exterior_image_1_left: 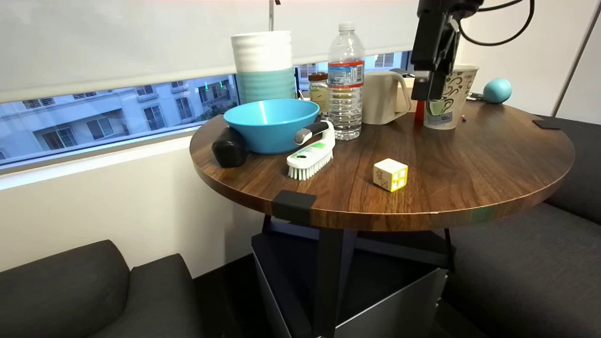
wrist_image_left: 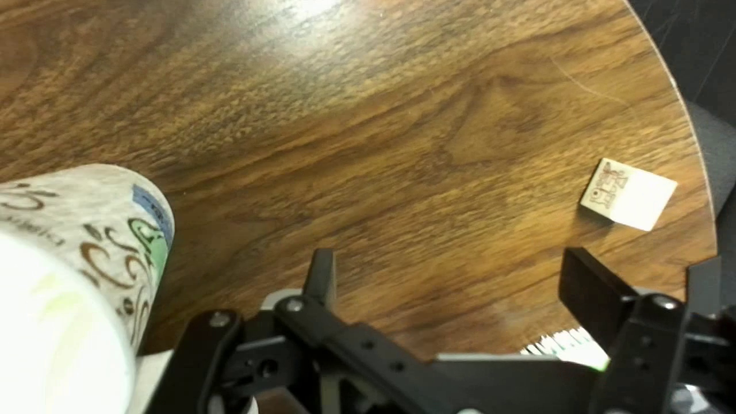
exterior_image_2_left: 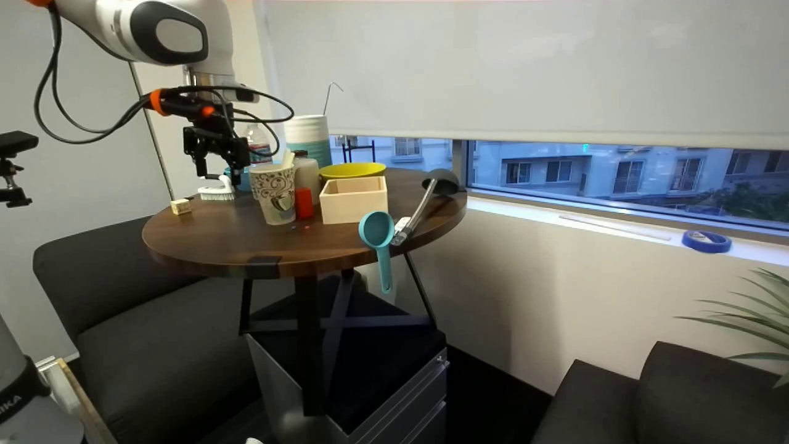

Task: Remove the forks from the cup

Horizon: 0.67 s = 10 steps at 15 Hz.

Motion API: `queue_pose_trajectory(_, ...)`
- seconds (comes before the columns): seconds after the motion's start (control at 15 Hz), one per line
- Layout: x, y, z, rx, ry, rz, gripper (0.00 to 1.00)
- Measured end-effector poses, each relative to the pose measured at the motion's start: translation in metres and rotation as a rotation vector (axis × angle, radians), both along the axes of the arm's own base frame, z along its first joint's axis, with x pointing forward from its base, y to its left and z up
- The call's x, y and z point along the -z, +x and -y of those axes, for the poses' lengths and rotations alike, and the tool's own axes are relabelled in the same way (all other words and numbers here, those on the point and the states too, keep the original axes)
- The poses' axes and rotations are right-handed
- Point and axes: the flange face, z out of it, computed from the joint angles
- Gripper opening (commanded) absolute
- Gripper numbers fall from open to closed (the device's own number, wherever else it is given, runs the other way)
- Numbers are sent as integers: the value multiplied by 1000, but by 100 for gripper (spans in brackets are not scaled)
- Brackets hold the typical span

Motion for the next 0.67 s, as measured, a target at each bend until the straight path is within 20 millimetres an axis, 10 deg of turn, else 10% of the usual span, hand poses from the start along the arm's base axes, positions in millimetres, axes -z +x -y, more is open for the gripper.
queue_pose_trajectory(0.67,-91,-15,37,204,-138,254,100)
